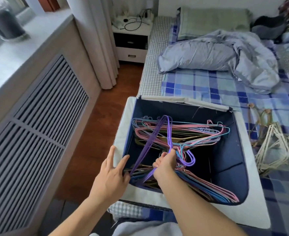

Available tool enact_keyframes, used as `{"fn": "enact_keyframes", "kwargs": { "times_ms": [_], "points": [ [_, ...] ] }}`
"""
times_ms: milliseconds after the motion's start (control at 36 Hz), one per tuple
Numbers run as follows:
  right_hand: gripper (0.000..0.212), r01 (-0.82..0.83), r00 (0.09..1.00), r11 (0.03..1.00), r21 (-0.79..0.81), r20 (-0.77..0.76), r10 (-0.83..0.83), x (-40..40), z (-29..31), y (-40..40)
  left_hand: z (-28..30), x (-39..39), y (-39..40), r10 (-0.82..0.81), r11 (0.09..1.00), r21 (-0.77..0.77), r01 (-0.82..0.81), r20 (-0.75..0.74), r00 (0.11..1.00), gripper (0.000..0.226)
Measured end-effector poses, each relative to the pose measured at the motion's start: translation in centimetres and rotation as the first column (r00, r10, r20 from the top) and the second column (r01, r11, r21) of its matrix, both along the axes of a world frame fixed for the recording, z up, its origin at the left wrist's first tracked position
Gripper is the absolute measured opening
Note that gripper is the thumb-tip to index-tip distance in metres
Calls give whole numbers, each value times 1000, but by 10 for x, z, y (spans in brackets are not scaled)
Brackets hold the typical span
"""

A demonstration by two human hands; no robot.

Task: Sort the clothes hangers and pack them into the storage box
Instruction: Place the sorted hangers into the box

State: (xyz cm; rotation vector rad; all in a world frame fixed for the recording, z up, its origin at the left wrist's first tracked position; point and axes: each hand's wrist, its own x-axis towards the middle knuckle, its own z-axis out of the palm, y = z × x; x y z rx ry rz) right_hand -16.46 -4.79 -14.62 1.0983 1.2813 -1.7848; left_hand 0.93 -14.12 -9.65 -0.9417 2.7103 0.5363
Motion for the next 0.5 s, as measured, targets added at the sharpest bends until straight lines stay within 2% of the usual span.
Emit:
{"fn": "enact_keyframes", "kwargs": {
  "times_ms": [194, 500],
  "points": [
    [46, 15, 1000, 998, 66, -19, -14, 7, 9, 10, 0, -2, 0, 6, 1000, 10, -6, -9, 1000, 63],
    [52, -55, 987, 998, 35, -149, 59, 25, 28, 25, -3, -1, 1, 9, 1000, -15, -10, -40, 999, 67]
  ]
}}
